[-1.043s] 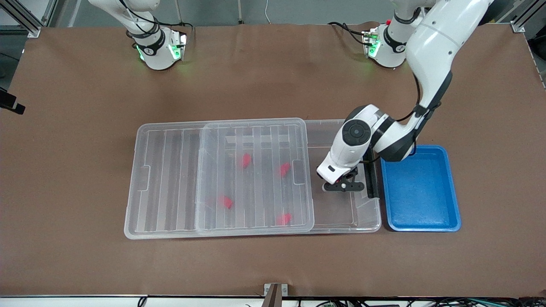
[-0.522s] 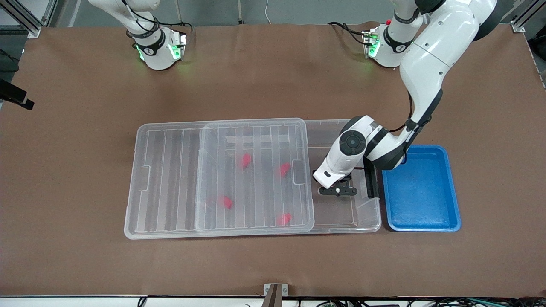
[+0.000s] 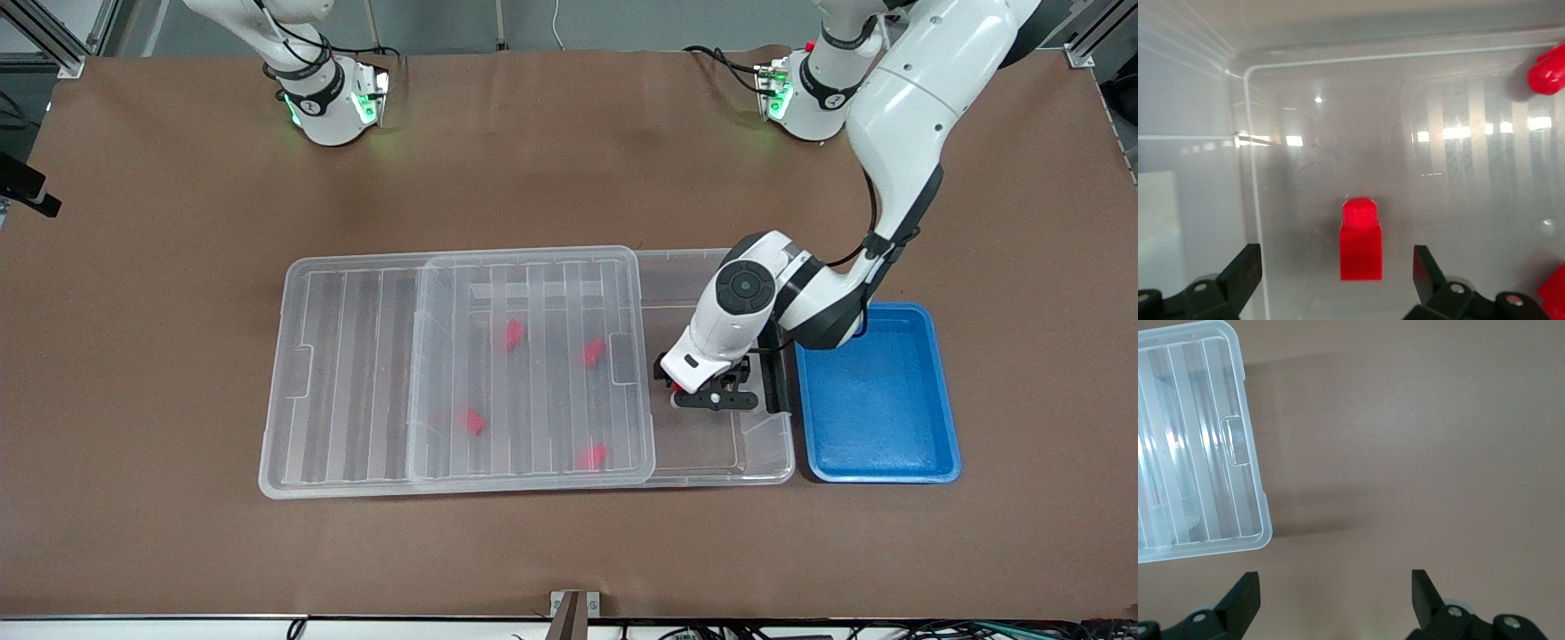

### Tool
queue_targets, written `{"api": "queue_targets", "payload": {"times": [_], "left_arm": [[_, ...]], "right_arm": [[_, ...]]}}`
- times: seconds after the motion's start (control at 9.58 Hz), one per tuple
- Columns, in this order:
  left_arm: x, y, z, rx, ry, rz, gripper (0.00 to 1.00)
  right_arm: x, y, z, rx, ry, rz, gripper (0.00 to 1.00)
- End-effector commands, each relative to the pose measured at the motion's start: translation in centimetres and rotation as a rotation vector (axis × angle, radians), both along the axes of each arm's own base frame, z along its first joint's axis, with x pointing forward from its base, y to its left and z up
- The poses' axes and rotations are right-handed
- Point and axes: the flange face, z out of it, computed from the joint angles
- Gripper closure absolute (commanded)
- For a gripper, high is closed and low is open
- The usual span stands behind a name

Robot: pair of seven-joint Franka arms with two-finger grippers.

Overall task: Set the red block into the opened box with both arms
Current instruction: 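Carry the red block over the opened box and lower it with the left gripper, then open the left gripper to release the block and raise it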

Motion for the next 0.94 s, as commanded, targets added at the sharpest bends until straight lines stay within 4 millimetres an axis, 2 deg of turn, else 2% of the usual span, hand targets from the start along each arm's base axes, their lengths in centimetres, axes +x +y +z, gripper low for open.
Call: {"api": "queue_targets", "payload": {"times": [0.0, 0.21, 0.31, 0.42, 0.52, 0.63, 0.73, 0.83], "left_arm": [[-1.6, 0.9, 3.0, 0.006, 0.012, 0.000, 0.00], [-2.3, 1.7, 8.4, -0.016, 0.070, -0.033, 0.00], [-2.5, 3.2, 11.2, -0.032, 0.098, -0.054, 0.00], [-2.0, 5.9, 13.9, -0.038, 0.103, -0.056, 0.00], [-2.1, 7.7, 15.6, -0.013, 0.113, -0.091, 0.00], [-2.2, 10.5, 18.0, 0.028, 0.114, -0.122, 0.00], [-2.6, 12.9, 20.8, 0.050, 0.107, -0.146, 0.00], [-3.2, 15.1, 23.5, 0.063, 0.096, -0.116, 0.00]], "right_arm": [[-0.2, 0.7, 0.3, -0.014, 0.002, 0.019, 0.00], [-0.2, 0.8, 0.2, -0.012, 0.004, 0.027, 0.00], [0.3, 0.6, -0.8, -0.012, 0.012, 0.031, 0.00], [3.0, 0.4, -4.2, -0.010, 0.032, 0.055, 0.00], [5.9, 0.2, -7.7, -0.017, 0.019, 0.123, 0.00], [8.6, -0.3, -11.5, -0.021, 0.007, 0.228, 0.17], [10.1, -0.6, -14.4, -0.024, 0.009, 0.286, 0.51], [11.7, 0.2, -18.2, -0.021, 0.034, 0.307, 0.88]]}}
